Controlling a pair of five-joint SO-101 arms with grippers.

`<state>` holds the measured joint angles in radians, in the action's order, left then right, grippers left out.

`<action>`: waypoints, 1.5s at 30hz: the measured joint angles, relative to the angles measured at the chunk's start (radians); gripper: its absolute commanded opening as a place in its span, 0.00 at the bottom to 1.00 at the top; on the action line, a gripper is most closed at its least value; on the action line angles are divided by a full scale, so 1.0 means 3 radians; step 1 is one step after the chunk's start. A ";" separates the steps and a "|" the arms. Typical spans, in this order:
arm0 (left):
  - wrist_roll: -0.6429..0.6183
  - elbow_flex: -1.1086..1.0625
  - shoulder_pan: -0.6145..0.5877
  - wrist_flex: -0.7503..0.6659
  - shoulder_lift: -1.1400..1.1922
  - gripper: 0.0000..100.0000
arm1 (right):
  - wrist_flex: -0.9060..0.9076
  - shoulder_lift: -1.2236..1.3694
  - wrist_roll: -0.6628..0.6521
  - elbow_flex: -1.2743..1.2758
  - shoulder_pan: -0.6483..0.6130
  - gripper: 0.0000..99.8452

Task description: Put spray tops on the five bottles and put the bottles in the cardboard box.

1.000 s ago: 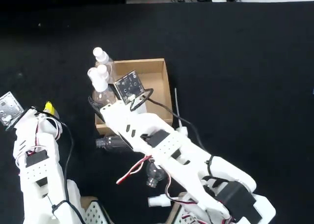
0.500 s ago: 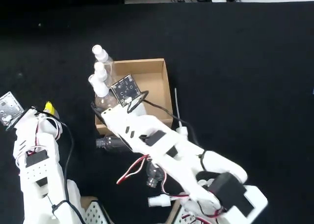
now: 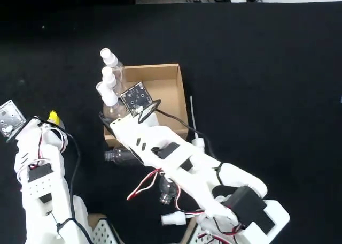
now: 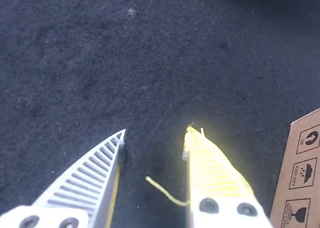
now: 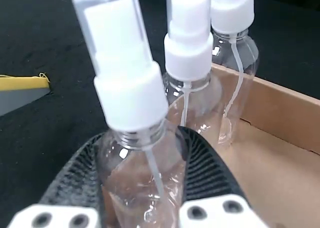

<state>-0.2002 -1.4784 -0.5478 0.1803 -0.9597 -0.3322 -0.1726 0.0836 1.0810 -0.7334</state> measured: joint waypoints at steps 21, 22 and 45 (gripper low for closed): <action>0.0000 0.0000 0.0000 0.0000 0.0000 0.16 | 0.0092 0.0000 -0.0138 0.0000 -0.0056 0.25; 0.0000 0.0000 0.0000 0.0000 0.0000 0.16 | 0.0092 0.0000 -0.0138 0.0000 -0.0056 0.27; 0.0000 0.0000 0.0000 0.0000 0.0000 0.16 | 0.0256 -0.0194 -0.0153 0.0143 -0.0087 0.26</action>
<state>-0.2002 -1.4784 -0.5478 0.1803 -0.9597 -0.2555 -0.2309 0.0376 1.1239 -0.7595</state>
